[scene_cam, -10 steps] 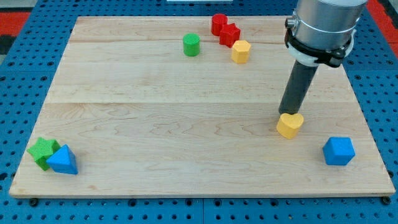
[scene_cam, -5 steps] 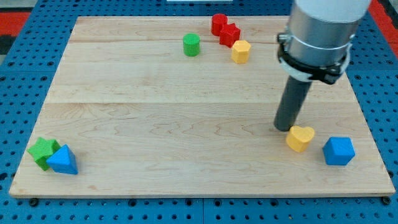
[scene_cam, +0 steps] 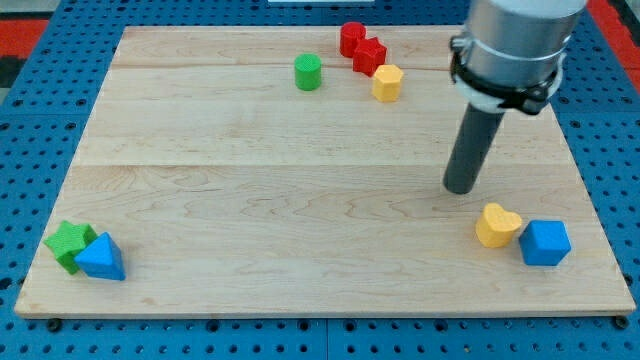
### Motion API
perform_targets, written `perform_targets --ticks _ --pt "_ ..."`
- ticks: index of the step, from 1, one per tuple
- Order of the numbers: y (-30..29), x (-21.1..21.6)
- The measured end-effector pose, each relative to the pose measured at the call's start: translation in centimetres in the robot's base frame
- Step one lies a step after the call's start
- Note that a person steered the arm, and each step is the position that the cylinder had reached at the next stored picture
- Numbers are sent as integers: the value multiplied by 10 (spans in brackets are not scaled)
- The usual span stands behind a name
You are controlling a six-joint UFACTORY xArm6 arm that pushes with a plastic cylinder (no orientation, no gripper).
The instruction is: Place the yellow heart to the left of the blue cube
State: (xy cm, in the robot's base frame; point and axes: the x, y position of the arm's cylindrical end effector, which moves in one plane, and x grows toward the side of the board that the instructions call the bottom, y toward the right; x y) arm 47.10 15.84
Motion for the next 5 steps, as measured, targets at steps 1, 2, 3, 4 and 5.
perform_targets --ticks 1,2,3,4,5 --pt "23 2" --pt "24 17" --pt "15 29" --pt "7 38" --pt "5 44"
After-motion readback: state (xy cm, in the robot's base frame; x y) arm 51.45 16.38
